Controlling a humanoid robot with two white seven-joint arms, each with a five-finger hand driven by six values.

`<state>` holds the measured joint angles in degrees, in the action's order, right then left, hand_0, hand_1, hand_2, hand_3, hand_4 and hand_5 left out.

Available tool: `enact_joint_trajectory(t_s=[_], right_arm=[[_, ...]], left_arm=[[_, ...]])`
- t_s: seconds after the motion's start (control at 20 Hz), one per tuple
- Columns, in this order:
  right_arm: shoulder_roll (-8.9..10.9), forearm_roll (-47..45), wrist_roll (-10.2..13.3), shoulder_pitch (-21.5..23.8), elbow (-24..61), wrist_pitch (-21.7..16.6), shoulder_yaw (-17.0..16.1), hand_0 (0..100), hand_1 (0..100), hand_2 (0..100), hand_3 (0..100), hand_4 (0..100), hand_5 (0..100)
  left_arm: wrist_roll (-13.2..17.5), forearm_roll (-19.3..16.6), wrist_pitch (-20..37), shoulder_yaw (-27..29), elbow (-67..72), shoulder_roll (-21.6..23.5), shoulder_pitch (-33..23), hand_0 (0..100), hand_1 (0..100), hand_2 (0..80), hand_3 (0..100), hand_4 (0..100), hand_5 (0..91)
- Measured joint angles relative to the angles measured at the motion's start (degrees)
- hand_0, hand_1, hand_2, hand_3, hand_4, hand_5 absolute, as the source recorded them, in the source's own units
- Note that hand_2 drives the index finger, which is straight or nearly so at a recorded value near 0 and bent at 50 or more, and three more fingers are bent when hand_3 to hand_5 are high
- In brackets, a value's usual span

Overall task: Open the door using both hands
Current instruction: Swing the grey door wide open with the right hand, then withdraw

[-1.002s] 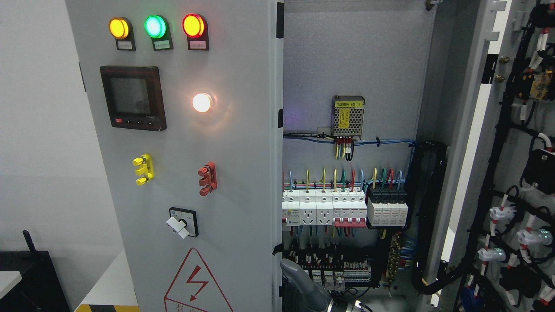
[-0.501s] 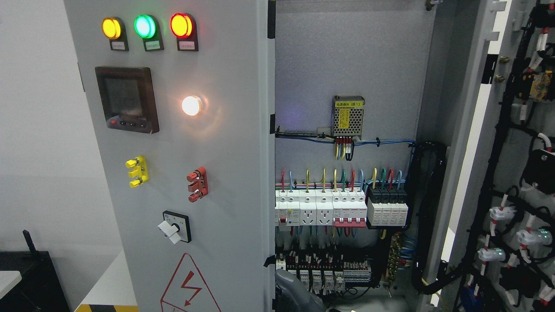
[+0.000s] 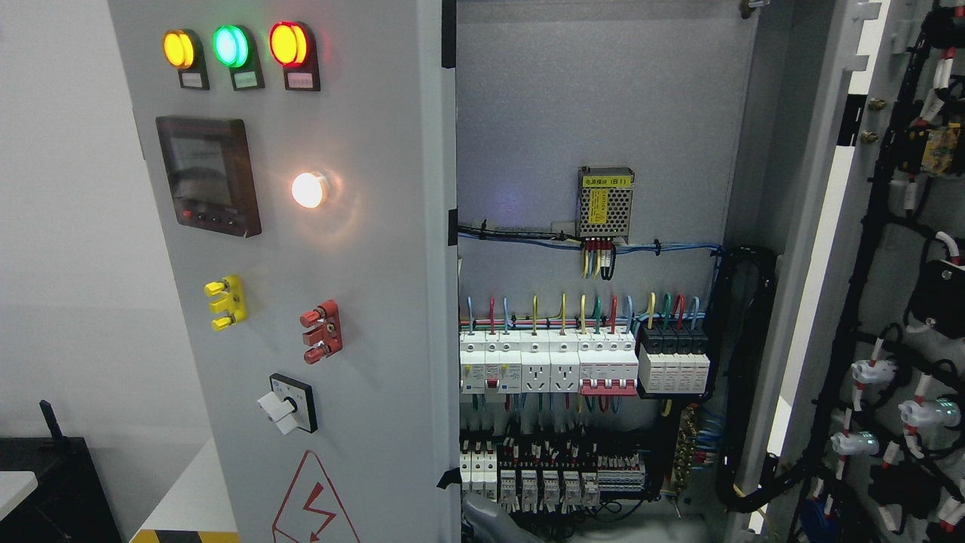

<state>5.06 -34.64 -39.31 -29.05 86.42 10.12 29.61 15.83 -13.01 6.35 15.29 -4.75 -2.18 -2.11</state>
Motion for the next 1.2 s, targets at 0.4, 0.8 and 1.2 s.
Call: enact_joint_trajectory(t_s=[0.4,0.8,1.2], right_arm=[[-0.52,-0.1,0.0,0.8,2.6,1.4,2.0,11,0,0,0,0,0],[-1.16,-1.7,-0.5,1.0,4.6,1.4,4.2,11,0,0,0,0,0],[-3.01,-1.7,1.0,1.0,5.7,3.6,6.6,11,0,0,0,0,0]], left_arm=[[0.0,0.0,0.0,0.0,0.0,0.0,0.0,0,0,0.0,0,3,0.0],[0.0,0.0,0.0,0.0,0.0,0.0,0.0,0,0,0.0,0,3,0.0],[0.0,0.0,0.0,0.0,0.0,0.0,0.0,0,0,0.0,0,3,0.0]])
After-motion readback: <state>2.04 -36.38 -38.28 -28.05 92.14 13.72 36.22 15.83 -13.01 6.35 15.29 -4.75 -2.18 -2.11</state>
